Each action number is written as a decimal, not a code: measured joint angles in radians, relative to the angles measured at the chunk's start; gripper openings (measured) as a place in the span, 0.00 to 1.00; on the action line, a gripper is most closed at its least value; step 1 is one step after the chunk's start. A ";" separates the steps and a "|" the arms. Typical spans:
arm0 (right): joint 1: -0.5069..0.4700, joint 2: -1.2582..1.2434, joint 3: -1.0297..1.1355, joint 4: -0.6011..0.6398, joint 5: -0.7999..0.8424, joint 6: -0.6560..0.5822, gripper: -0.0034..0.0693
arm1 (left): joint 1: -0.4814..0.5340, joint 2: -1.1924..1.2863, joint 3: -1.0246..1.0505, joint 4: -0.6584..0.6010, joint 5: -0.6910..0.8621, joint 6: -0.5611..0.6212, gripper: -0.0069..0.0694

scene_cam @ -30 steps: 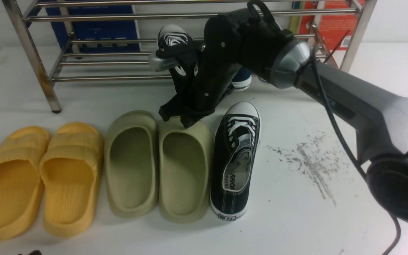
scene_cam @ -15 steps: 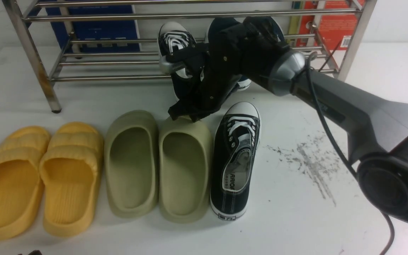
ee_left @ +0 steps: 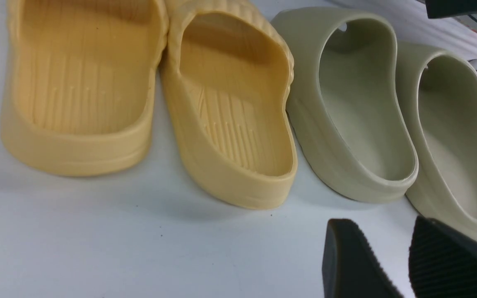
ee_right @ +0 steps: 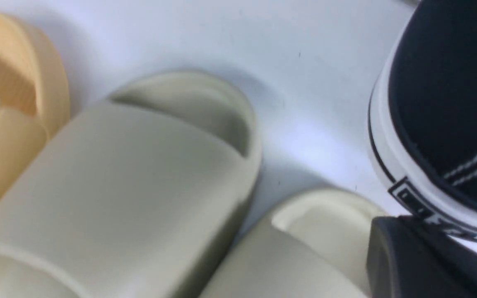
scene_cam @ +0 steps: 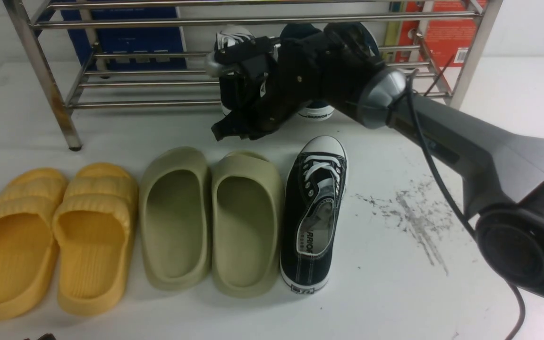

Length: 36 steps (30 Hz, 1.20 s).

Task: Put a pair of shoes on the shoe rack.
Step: Use the right arm to put a shoe into the shoe rack

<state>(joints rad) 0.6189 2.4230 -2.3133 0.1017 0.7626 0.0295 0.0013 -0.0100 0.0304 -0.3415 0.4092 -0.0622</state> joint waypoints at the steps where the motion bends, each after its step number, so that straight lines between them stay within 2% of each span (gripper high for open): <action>1: -0.001 0.000 0.000 -0.001 -0.019 0.003 0.07 | 0.000 0.000 0.000 0.000 0.000 0.000 0.40; 17: -0.018 0.019 0.000 0.014 -0.060 0.014 0.09 | 0.000 0.000 0.000 0.000 0.000 0.000 0.40; 24: -0.020 0.015 0.000 0.101 0.046 0.014 0.10 | 0.000 0.000 0.000 0.000 0.000 0.000 0.40; 28: -0.020 -0.007 0.000 0.107 0.112 0.014 0.11 | 0.000 0.000 0.000 0.000 0.000 0.000 0.40; 36: -0.020 -0.037 -0.005 0.091 0.068 0.014 0.12 | 0.000 0.000 0.000 0.000 0.000 0.000 0.40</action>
<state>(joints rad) 0.5988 2.3857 -2.3185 0.1922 0.8305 0.0433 0.0013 -0.0100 0.0304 -0.3415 0.4092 -0.0622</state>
